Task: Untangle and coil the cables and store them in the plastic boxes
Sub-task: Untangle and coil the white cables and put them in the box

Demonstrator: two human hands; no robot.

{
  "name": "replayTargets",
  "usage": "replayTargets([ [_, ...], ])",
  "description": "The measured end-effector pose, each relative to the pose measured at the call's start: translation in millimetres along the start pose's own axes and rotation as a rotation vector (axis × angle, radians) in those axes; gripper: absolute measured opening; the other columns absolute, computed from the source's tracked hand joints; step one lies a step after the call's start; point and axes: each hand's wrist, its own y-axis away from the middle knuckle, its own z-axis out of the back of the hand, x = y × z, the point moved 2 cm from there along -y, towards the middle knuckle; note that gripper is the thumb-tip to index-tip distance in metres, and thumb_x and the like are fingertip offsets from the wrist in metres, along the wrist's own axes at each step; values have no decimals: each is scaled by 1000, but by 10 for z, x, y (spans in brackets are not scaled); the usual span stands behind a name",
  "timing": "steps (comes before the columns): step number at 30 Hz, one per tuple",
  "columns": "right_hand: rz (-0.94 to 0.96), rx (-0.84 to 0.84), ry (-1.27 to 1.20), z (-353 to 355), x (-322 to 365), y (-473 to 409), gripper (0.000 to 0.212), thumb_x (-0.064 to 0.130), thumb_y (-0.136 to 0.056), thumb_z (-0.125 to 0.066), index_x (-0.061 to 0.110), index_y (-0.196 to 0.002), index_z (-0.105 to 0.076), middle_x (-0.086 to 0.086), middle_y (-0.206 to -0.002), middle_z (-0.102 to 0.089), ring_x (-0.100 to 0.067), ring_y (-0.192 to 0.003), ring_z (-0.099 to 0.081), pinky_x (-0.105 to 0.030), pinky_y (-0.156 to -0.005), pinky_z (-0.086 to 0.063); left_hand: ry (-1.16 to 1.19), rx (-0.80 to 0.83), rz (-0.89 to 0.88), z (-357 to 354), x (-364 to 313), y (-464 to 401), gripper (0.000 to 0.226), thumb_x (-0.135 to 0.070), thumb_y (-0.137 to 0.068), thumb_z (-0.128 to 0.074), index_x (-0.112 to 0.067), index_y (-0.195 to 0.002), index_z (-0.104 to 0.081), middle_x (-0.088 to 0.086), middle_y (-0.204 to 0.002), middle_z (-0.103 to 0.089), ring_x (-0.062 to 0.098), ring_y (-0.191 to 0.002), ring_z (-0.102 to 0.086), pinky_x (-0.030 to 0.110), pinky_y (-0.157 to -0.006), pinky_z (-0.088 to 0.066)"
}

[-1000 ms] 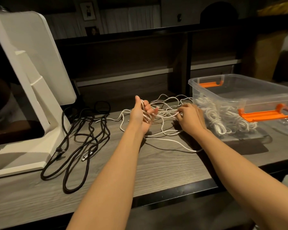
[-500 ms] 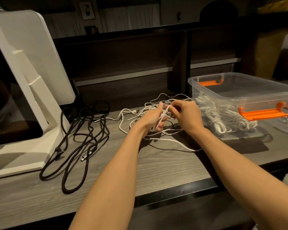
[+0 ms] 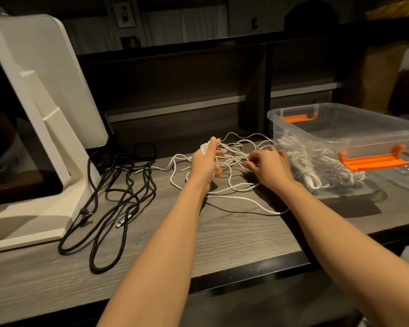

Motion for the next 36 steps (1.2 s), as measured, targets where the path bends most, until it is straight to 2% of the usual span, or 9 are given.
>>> replayTargets([
  [5,6,61,152,-14,7,15,23,31,-98,-49,23,-107,-69,-2,-114,-63,-24,-119,-38,-37,-97,-24,333,161,51,-47,-75,55,36,-39,-104,-33,-21,-105,-64,-2,-110,-68,12,-94,-59,27,-82,-50],
  [7,23,43,185,-22,-20,12,23,26,-97,-49,21,-108,-69,-3,-118,-61,-25,-116,-39,-36,-96,-27,526,141,135,-22,-72,44,40,-39,-104,-36,-14,-87,-63,1,-80,-70,13,-83,-66,31,-84,-53],
  [9,34,12,143,-49,-45,-15,21,19,-95,-52,18,-106,-70,-4,-117,-63,-25,-115,-42,-36,-95,-28,606,87,224,13,-68,47,44,-42,-102,-40,-12,-73,-54,-2,-55,-53,8,-51,-56,27,-61,-56],
  [11,35,-45,-6,-53,-58,-57,19,15,-93,-55,17,-101,-72,-3,-113,-66,-24,-114,-46,-38,-97,-31,487,17,261,53,-52,42,49,-52,-99,-40,-15,-68,-47,-5,-50,-41,4,-36,-36,18,-40,-40],
  [14,102,-160,-315,15,27,-52,18,24,-92,-60,16,-98,-75,6,-107,-67,-15,-112,-46,-39,-99,-35,165,-26,200,73,-65,38,58,-64,-95,-30,-18,-64,-41,-5,-52,-37,5,-38,-29,16,-38,-25],
  [19,142,-117,-602,98,255,61,40,27,-92,-61,-2,-64,-65,-8,-58,-57,-13,-59,-50,-25,-60,-39,-349,133,25,-74,-84,93,64,-62,-98,-14,-17,-60,-40,-1,-55,-45,7,-43,-40,15,-35,-32],
  [22,77,-68,-673,80,235,45,41,21,-93,-58,-4,-61,-60,-14,-56,-53,-14,-54,-46,-22,-56,-38,-523,285,1,-147,-67,140,66,-58,-100,-9,-17,-68,-50,0,-54,-49,8,-47,-48,14,-42,-43],
  [30,-43,-80,-592,-54,89,-57,35,19,-92,-53,-3,-69,-66,-15,-69,-67,-23,-69,-62,-42,-74,-49,-522,601,12,-191,-64,159,57,-64,-96,-32,-19,-63,-45,-8,-49,-39,7,-44,-27,19,-46,-23],
  [36,-49,-64,-305,-32,9,-38,41,33,-95,-53,2,-71,-66,-3,-55,-56,-21,-61,-55,-38,-82,-42,-356,235,-54,-103,-25,44,52,-50,-102,-33,-12,-83,-63,-6,-50,-45,5,-40,-35,16,-44,-31],
])
